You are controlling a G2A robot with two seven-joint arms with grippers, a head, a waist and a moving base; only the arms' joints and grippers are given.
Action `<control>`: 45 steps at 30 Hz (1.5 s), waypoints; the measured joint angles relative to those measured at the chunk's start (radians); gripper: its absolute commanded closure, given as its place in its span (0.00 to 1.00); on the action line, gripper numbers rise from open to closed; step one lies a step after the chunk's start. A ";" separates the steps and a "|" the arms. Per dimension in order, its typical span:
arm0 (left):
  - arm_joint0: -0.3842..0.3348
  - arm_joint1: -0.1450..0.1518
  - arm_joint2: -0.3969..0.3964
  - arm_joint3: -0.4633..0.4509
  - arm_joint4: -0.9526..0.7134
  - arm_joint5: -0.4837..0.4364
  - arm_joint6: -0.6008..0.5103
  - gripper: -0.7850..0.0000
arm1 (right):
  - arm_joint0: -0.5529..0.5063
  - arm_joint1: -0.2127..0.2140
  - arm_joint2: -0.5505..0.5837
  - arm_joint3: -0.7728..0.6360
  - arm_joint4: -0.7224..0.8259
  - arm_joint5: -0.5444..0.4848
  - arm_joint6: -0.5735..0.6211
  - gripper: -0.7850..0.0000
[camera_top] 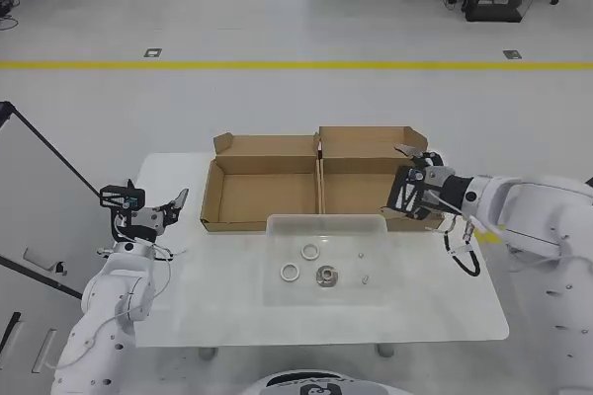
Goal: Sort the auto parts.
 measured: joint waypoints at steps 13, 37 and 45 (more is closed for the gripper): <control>0.000 0.000 0.000 0.000 0.000 0.000 0.000 0.00 | 0.135 0.141 -0.295 0.018 0.029 0.062 0.061 0.00; 0.000 0.000 0.000 0.000 0.000 0.000 0.000 0.00 | 0.670 0.342 -0.989 0.018 0.503 0.383 0.382 0.00; 0.000 0.000 0.000 0.000 0.000 0.000 0.000 0.00 | 0.746 0.330 -1.111 0.069 0.539 0.394 0.393 0.00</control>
